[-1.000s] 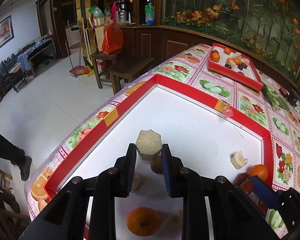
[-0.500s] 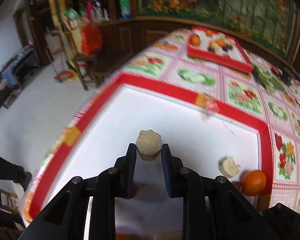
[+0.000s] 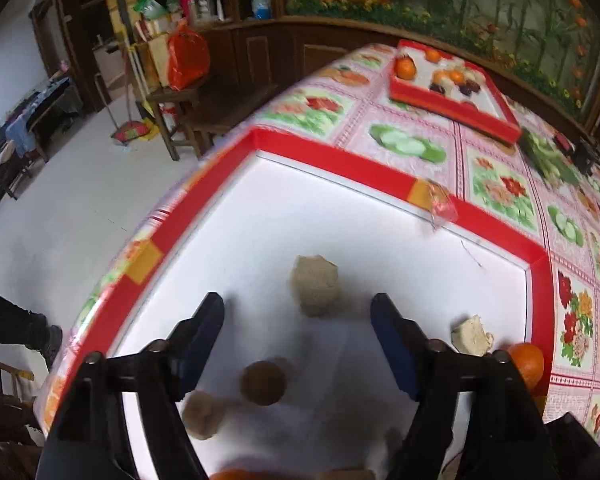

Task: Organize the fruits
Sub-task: 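Open the left tool to drop the round cake while the right releases the date, then move both open tools back toward the remaining items on the tablecloth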

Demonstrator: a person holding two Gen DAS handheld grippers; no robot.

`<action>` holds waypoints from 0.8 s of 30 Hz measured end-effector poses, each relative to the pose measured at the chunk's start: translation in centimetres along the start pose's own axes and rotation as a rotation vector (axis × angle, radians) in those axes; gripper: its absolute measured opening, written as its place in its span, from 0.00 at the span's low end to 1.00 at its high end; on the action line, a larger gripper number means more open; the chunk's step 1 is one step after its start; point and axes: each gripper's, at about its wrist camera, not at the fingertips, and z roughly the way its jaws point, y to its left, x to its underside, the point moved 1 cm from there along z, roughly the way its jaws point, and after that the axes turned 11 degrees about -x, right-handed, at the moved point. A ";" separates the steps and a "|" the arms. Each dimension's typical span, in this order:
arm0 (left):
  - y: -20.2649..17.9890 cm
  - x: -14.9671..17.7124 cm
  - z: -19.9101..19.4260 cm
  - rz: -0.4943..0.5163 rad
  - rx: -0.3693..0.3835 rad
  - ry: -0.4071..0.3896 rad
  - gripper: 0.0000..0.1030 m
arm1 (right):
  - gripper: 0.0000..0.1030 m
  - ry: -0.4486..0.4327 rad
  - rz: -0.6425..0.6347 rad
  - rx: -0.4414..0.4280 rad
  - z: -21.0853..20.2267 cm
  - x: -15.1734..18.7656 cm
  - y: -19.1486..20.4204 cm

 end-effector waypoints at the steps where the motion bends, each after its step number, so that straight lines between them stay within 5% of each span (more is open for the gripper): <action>1: 0.2 0.0 -0.3 -0.003 -0.003 -0.007 0.74 | 0.65 -0.014 0.012 -0.024 -0.5 0.0 -0.1; 6: 1.1 0.2 -2.5 -0.031 0.012 -0.025 0.76 | 0.83 -0.077 -0.008 -0.021 -3.8 0.0 0.3; 13: 1.0 1.6 -7.7 -0.113 0.017 -0.146 0.78 | 0.94 -0.181 0.030 0.053 -9.6 1.8 -2.2; 24: -14.6 5.6 -13.6 0.167 0.255 -0.254 0.78 | 0.94 -0.285 0.330 0.377 -20.1 9.4 -20.7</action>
